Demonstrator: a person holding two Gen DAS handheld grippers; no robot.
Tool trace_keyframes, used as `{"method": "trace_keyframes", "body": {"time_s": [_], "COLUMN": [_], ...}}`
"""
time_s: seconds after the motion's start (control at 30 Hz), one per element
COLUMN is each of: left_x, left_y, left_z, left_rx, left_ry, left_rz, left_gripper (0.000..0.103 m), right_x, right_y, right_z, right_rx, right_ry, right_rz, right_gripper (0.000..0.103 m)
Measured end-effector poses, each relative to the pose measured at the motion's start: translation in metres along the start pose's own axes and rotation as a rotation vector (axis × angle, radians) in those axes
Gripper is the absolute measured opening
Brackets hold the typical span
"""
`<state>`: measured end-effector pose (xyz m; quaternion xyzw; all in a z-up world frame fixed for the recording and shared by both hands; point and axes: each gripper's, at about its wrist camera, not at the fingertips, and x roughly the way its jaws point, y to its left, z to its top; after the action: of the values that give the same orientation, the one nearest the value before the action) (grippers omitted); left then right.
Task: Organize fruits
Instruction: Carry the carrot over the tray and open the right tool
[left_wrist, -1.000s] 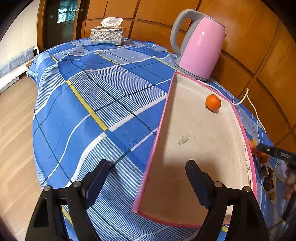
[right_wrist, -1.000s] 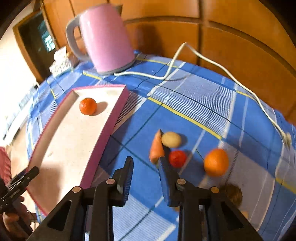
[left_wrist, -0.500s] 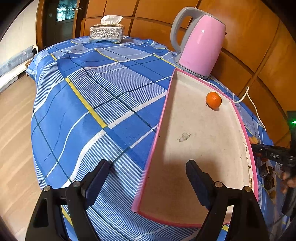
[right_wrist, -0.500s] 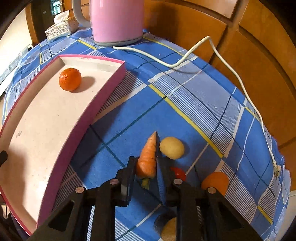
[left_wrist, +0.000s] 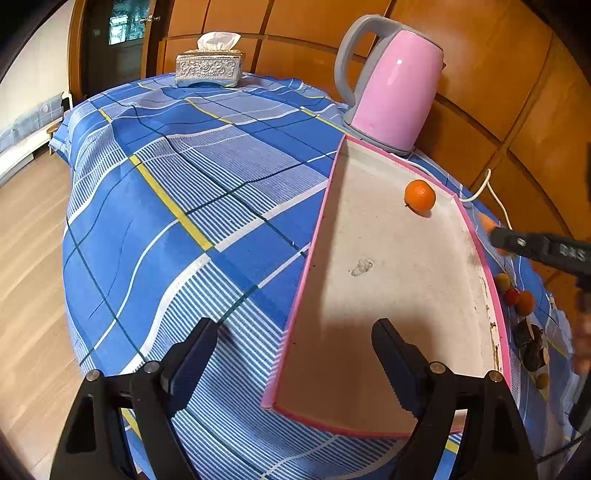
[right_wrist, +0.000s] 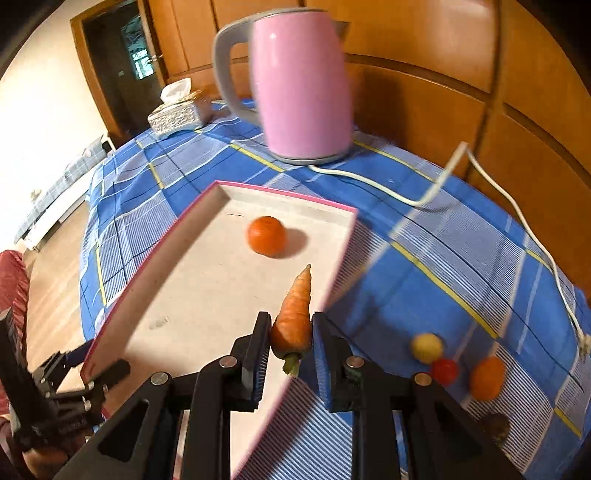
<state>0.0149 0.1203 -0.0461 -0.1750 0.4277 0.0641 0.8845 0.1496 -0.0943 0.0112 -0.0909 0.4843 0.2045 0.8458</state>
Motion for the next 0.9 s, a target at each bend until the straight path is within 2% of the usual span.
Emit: {"method": "trace_keyframes", "body": {"time_s": [0.2, 0.4, 0.77, 0.9], "left_x": [0.001, 0.002, 0.001, 0.000], "left_y": [0.003, 0.003, -0.001, -0.003], "left_z": [-0.001, -0.001, -0.003, -0.004], "left_rx": [-0.004, -0.005, 0.004, 0.010], "left_ry": [0.011, 0.014, 0.013, 0.013], "left_rz": [-0.001, -0.004, -0.006, -0.009], "left_gripper": [0.086, 0.086, 0.086, 0.086], "right_x": [0.025, 0.027, -0.025, -0.042], "right_y": [0.015, 0.016, 0.007, -0.010], "right_z": [0.009, 0.003, -0.039, -0.061], "right_rx": [0.015, 0.030, 0.040, 0.098], "right_ry": [0.008, 0.005, -0.078, -0.090], "right_rz": [-0.020, -0.035, -0.085, -0.117], "right_gripper": [0.023, 0.025, 0.026, 0.026]}}
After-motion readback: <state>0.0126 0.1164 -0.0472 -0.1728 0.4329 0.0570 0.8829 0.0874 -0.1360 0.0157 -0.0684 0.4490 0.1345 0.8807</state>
